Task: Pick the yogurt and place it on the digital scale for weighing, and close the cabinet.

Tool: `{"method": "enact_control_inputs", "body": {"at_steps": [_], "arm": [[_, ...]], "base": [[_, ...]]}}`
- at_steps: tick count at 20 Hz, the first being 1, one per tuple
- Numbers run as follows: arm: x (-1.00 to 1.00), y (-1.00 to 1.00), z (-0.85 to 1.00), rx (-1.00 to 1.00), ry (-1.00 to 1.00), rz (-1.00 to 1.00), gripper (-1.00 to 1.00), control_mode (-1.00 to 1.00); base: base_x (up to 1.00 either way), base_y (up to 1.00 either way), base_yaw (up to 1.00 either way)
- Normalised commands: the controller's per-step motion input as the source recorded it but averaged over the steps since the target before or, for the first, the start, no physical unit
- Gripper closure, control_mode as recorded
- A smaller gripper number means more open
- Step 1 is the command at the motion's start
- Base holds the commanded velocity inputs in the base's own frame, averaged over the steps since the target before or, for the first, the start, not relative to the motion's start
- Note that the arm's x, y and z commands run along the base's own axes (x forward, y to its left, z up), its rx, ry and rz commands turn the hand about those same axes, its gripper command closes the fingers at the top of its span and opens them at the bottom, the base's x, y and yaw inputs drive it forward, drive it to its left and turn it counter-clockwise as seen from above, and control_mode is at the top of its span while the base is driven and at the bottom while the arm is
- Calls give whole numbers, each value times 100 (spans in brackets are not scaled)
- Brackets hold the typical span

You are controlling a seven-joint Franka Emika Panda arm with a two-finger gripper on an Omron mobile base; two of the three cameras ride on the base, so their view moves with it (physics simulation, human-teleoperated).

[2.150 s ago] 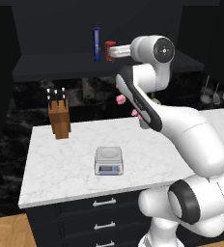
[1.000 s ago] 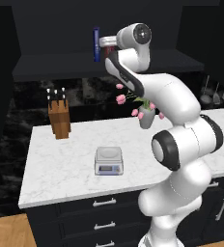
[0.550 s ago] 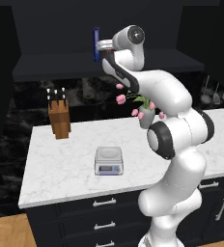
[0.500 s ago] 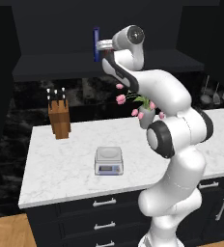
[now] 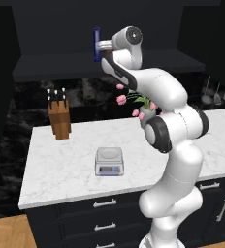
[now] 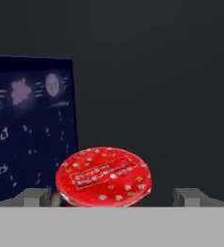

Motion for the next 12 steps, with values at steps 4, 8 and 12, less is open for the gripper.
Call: {"method": "enact_control_inputs", "body": {"at_steps": [4, 8, 12], "arm": [[32, 3, -9, 0, 0, 0, 100, -100], [23, 8, -6, 0, 1, 0, 100, -100], [1, 13, -9, 0, 0, 1, 100, -100]], "base": [[0, 0, 0], [0, 0, 0], [0, 0, 0]]}}
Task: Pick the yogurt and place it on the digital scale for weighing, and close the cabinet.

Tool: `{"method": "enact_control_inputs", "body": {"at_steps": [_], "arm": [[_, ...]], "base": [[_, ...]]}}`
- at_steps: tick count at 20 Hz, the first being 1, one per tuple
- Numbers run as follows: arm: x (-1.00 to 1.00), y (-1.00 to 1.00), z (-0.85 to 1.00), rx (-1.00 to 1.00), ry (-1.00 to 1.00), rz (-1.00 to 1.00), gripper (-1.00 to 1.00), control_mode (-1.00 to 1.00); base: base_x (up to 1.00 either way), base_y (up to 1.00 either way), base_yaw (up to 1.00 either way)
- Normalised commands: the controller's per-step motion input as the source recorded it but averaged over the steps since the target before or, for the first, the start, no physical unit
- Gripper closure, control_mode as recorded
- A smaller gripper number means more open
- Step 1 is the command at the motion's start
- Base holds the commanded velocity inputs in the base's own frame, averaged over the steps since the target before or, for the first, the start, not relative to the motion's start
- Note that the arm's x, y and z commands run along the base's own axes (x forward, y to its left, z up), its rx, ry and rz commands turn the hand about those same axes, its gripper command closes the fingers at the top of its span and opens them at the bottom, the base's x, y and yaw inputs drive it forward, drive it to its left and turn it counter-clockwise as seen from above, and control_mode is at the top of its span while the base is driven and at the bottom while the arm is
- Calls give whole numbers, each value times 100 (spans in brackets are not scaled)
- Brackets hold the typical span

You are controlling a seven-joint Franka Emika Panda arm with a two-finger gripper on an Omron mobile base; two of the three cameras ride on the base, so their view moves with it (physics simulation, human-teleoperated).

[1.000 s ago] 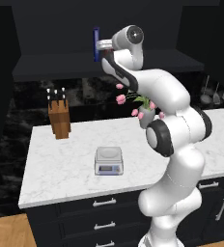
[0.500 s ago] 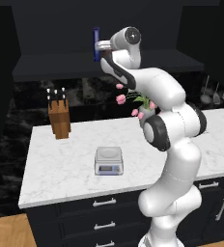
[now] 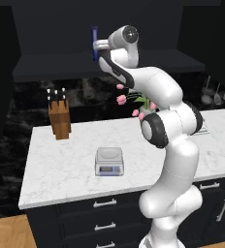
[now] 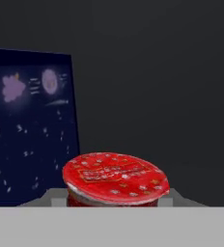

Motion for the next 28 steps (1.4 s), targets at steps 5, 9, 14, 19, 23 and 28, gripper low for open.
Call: {"method": "enact_control_inputs", "body": {"at_steps": [5, 9, 14, 19, 23, 28], "arm": [[-37, 5, -1, 0, -8, 0, 100, -100], [-100, 0, 0, 0, -21, 0, 100, -100], [-97, 0, 0, 0, -18, 0, 100, -100], [-100, 0, 0, 0, -21, 0, 100, -100], [-100, -2, 3, 1, -6, 0, 100, -100], [-100, 0, 31, 4, 0, 0, 100, -100]], "base": [[0, 0, 0], [0, 0, 0], [0, 0, 0], [0, 0, 0], [0, 0, 0], [0, 0, 0]]}}
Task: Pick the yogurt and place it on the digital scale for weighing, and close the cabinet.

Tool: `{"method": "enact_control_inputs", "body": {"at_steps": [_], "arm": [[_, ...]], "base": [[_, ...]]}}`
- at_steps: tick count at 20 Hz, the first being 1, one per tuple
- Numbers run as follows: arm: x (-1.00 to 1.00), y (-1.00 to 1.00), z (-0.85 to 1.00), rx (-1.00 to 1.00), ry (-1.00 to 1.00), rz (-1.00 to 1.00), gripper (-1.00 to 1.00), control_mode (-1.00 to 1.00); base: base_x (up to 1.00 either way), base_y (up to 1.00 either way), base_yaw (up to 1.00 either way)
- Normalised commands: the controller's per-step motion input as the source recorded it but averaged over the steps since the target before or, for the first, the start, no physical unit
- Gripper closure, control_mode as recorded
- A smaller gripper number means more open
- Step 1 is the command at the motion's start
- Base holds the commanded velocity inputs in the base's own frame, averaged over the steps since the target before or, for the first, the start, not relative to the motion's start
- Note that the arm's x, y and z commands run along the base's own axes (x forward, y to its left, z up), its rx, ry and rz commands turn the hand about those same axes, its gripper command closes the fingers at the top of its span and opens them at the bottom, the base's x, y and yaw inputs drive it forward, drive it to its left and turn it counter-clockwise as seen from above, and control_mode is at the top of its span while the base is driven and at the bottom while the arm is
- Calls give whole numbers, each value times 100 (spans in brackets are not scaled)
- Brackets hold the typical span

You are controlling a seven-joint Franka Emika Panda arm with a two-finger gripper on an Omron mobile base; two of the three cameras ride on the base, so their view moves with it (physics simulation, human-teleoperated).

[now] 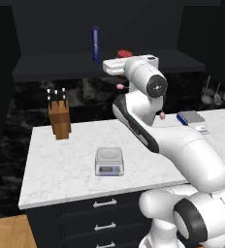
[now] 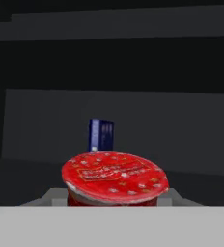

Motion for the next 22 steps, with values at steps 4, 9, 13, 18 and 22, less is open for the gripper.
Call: {"method": "enact_control_inputs", "body": {"at_steps": [4, 9, 13, 18, 22], "arm": [[-100, 0, 17, 5, 4, 0, 100, -100], [-100, -19, -13, 2, 3, 9, 100, -100], [-100, -30, -46, -3, 1, 31, 100, -100], [-57, -24, -71, -5, 11, 44, 100, -100], [5, -2, -84, -5, 15, 43, 100, -100]], "base": [[0, 0, 0], [0, 0, 0], [0, 0, 0], [0, 0, 0], [0, 0, 0]]}}
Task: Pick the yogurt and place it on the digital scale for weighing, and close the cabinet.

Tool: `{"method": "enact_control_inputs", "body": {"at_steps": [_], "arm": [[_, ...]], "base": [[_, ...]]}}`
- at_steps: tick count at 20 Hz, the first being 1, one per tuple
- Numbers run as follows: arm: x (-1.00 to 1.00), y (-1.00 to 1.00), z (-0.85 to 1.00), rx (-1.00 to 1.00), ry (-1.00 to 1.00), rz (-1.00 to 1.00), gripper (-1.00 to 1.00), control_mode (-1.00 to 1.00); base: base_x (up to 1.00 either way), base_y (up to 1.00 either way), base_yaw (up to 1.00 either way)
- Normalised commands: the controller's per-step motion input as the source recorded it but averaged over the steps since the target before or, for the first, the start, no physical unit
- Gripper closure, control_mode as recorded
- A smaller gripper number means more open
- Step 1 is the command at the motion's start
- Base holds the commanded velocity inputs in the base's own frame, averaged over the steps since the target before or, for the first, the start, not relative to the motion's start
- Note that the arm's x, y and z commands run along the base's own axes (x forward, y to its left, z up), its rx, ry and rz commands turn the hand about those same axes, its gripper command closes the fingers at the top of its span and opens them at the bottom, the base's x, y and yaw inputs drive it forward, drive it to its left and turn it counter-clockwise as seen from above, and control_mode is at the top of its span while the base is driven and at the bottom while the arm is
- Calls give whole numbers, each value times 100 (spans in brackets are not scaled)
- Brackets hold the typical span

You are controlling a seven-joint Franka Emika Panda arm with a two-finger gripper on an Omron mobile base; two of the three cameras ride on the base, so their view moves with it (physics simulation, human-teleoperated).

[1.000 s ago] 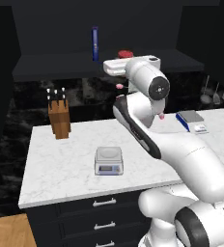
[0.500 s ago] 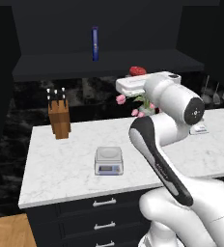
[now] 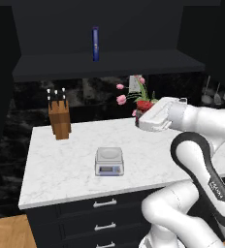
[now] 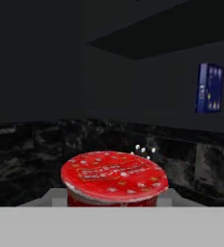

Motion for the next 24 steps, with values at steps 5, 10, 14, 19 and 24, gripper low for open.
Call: {"method": "enact_control_inputs", "body": {"at_steps": [5, 10, 14, 19, 24], "arm": [[62, 0, -80, -1, 12, 30, 100, -100], [61, 0, -82, 0, 4, 23, 100, -100], [75, 6, -66, 9, 1, 4, 100, -100], [50, 27, -63, 1, 0, 0, 100, -100], [34, 24, -50, -2, 5, 0, 100, -100]], "base": [[0, 0, 0], [0, 0, 0], [0, 0, 0], [0, 0, 0], [0, 0, 0]]}}
